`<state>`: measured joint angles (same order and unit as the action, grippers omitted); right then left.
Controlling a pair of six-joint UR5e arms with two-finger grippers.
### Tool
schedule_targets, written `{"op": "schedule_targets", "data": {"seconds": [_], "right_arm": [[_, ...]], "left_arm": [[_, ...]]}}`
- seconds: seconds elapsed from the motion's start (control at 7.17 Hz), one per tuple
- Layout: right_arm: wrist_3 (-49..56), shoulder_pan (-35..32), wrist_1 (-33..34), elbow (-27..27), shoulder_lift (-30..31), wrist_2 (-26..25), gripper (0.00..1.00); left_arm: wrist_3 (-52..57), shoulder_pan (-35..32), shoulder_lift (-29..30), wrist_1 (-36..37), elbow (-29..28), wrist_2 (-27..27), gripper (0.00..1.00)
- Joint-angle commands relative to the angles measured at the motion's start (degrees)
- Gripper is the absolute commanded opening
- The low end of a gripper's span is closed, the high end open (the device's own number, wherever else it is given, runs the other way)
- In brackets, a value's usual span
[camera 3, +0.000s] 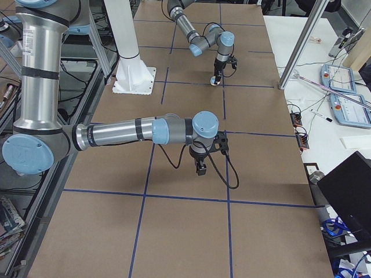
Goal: Place and press bell with both arms
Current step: 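Lower the bell onto the central tape crossing and open the left gripper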
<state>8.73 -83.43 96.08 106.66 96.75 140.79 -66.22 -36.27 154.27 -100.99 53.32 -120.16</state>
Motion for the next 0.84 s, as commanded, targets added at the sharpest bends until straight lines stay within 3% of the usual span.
{"op": "schedule_targets", "data": {"seconds": [0.0, 0.14, 0.28, 0.7], "right_arm": [[0.0, 0.2, 0.1, -0.3, -0.8, -0.1, 1.00], [0.0, 0.2, 0.1, -0.3, -0.8, -0.1, 1.00], [0.0, 0.3, 0.1, -0.4, -0.8, -0.1, 1.00], [0.0, 0.3, 0.1, -0.4, -0.8, -0.1, 1.00]], "left_arm": [[-0.4, 0.2, 1.1, -0.5, -1.3, 1.5, 0.30], [-0.4, 0.2, 1.1, -0.6, -1.4, 2.4, 0.40], [-0.3, 0.5, 1.1, -1.1, -1.7, 3.4, 0.88], [-0.3, 0.7, 1.0, -2.1, -1.8, 4.5, 1.00]]}}
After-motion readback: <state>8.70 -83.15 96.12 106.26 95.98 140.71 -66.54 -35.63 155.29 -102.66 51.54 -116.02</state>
